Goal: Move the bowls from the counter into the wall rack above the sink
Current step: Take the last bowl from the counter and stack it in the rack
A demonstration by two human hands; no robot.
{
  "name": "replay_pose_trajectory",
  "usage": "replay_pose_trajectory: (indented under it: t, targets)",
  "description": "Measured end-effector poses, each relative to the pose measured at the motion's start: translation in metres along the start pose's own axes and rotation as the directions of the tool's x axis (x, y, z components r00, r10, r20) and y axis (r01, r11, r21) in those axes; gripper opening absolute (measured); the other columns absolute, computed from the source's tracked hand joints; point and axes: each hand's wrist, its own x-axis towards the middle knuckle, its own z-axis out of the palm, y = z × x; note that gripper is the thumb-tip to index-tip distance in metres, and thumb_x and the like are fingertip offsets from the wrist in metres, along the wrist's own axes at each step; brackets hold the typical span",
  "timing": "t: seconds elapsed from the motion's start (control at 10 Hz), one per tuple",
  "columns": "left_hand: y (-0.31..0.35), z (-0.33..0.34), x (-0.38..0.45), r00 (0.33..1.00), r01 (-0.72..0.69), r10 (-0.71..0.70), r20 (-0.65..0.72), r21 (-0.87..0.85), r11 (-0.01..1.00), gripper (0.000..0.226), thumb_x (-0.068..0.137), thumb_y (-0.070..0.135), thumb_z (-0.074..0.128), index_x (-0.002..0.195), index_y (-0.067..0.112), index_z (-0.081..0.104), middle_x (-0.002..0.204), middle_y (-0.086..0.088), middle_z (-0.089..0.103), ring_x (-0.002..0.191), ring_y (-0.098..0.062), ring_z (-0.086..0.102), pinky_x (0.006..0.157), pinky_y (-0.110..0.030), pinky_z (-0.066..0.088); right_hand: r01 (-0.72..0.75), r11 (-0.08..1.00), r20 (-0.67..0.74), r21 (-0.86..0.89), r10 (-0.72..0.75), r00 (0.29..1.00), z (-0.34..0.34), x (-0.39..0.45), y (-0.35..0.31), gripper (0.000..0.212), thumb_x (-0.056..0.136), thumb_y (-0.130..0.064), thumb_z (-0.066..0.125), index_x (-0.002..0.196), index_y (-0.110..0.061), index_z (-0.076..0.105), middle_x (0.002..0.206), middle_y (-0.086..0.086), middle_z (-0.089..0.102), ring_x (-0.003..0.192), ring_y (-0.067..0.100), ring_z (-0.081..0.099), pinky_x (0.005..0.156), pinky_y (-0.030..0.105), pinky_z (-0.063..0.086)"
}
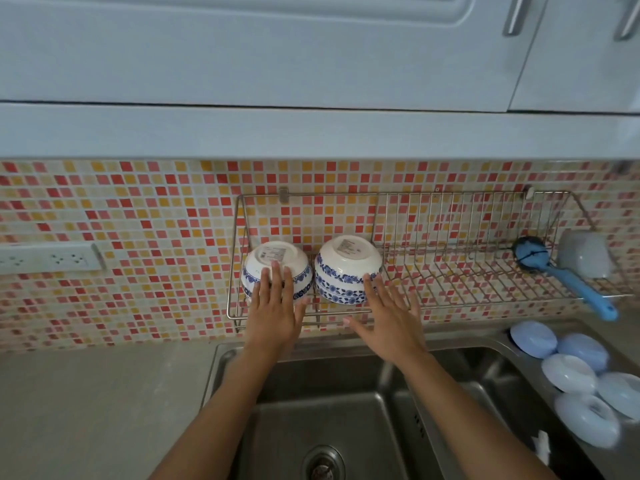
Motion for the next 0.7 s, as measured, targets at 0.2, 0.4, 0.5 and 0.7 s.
replay_pose_trajectory:
  t: [0.2, 0.4, 0.5, 0.7]
  targets:
    - [-0.004, 0.009, -0.019, 0.994, 0.041, -0.039, -0.1, 0.017, 0.999, 0.071, 0.096, 0.054, 0.0, 0.151, 0.008, -0.002, 0.159, -0.01, -0.007, 0.146, -0.028, -0.009, 0.118, -0.043, -0.001, -0.03, 1.0, 0.006, 0.006, 0.03, 1.0, -0.004, -0.005, -0.005, 0.095, 0.073, -0.087, -0.002, 0.151, -0.035, -0.018, 0.158, -0.006, -0.016, 0.15, 0.023, -0.004, 0.116, 0.049, -0.015]
    - [-0.008, 0.014, -0.023, 0.995, 0.02, -0.016, -0.102, 0.04, 0.999, 0.066, 0.1, 0.05, 0.007, 0.151, 0.008, 0.001, 0.159, -0.009, -0.004, 0.147, -0.026, -0.007, 0.117, -0.042, -0.004, -0.056, 0.997, -0.001, 0.049, 0.056, 0.998, 0.0, -0.006, -0.005, 0.083, 0.082, -0.079, -0.004, 0.153, -0.036, -0.009, 0.16, -0.008, -0.012, 0.15, 0.022, -0.006, 0.116, 0.047, -0.014]
    - [-0.007, 0.01, -0.025, 0.999, 0.027, -0.025, -0.036, 0.042, 0.999, 0.067, 0.097, 0.051, -0.001, 0.15, 0.01, -0.01, 0.158, -0.007, -0.015, 0.145, -0.023, -0.017, 0.115, -0.039, -0.012, -0.077, 0.997, 0.032, 0.031, 0.076, 0.997, -0.002, -0.007, -0.008, 0.079, 0.086, -0.077, -0.001, 0.153, -0.036, -0.007, 0.161, -0.008, -0.009, 0.15, 0.023, -0.005, 0.115, 0.047, -0.014]
    - [-0.004, -0.01, -0.027, 0.995, 0.027, -0.026, 0.097, -0.005, 1.0, 0.069, 0.095, 0.053, -0.004, 0.148, 0.011, -0.018, 0.156, -0.007, -0.023, 0.144, -0.021, -0.021, 0.116, -0.036, -0.013, -0.086, 0.994, 0.171, 0.071, 0.072, 0.983, -0.02, -0.007, -0.008, 0.074, 0.091, -0.072, 0.007, 0.154, -0.035, -0.007, 0.163, -0.002, -0.006, 0.149, 0.03, -0.009, 0.113, 0.049, -0.015]
